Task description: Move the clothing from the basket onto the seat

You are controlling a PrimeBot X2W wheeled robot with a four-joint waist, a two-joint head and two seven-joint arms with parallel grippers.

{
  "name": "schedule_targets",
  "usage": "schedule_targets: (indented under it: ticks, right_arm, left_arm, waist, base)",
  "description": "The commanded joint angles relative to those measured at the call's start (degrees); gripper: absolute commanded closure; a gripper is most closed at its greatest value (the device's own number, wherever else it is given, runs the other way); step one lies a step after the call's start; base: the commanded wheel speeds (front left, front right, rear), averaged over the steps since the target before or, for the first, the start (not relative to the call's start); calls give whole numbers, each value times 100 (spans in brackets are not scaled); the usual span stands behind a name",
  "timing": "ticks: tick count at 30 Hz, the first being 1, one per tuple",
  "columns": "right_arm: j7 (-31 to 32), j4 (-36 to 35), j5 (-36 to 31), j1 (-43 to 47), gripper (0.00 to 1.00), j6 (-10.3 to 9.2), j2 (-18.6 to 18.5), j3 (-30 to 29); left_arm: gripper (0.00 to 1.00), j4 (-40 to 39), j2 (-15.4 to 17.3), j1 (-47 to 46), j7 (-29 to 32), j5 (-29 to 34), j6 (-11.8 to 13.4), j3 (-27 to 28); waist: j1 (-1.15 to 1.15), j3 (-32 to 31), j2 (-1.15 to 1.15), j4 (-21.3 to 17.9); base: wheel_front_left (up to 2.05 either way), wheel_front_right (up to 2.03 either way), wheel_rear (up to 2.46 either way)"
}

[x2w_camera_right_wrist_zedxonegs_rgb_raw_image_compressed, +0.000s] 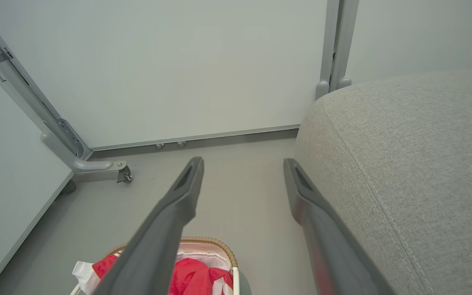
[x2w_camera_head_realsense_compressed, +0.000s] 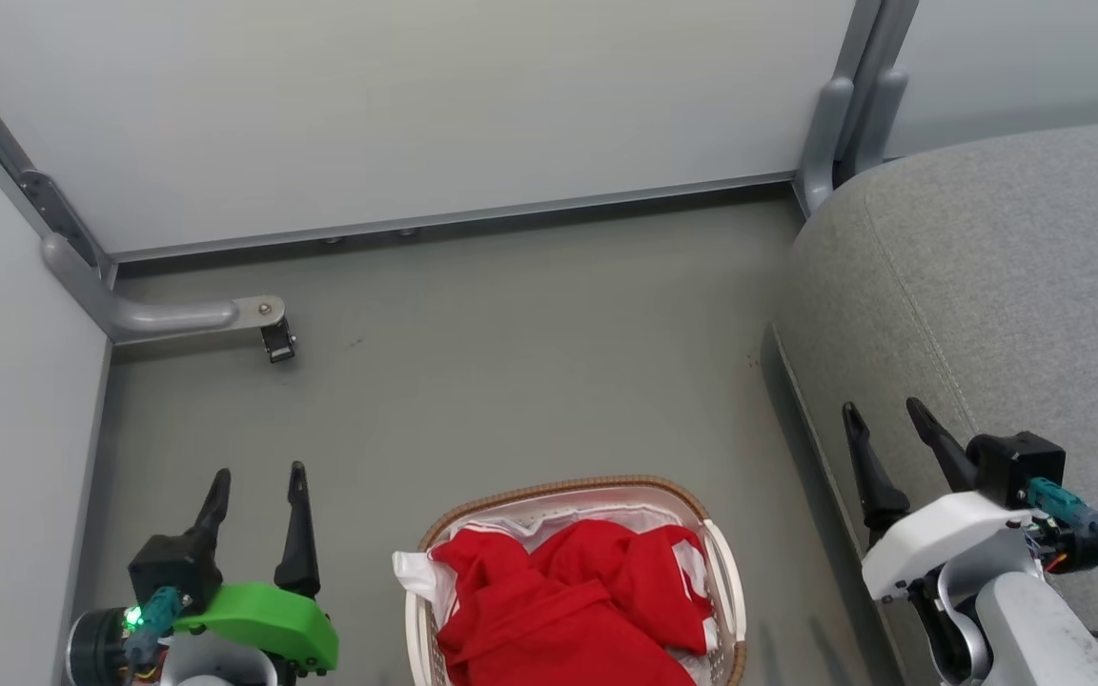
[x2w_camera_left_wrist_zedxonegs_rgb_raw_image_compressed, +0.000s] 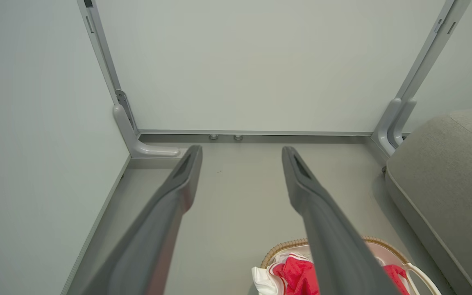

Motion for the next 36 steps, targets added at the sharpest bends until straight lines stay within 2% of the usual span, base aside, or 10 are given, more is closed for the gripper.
schedule_targets:
  ticks: [1, 6, 19, 27, 36]
  right_arm:
    - [-70, -59, -132, -160, 0, 0, -50, 34]
    - [-129, -248, -394, -532, 0, 0, -73, 174]
    - [-266, -517, -871, -1243, 0, -1, 54, 484]
    - [-359, -855, -1139, -1655, 0, -1, 329, 690]
    - [-354, -1078, -967, -1712, 0, -1, 507, 715]
  left_arm:
    - [0, 23, -19, -156, -56, 185, -54, -46]
    - [0, 388, -172, -485, -126, 524, -252, -290]
    - [0, 1865, -235, -1419, -256, 1279, -527, -1082]
    - [0, 3560, 123, -2169, -352, 1772, -599, -1536]
    - [0, 4552, 407, -2835, -346, 1781, -626, -1769]
  waist:
    - [0, 214, 23, -72]
    - [0, 823, 25, -312]
    - [0, 2149, 28, -1116]
    - [0, 3130, 30, -1864]
    - [0, 3798, 30, -2294]
  base:
    - [0, 0, 0]
    - [0, 0, 0]
    - [0, 0, 0]
    - [0, 0, 0]
    - [0, 0, 0]
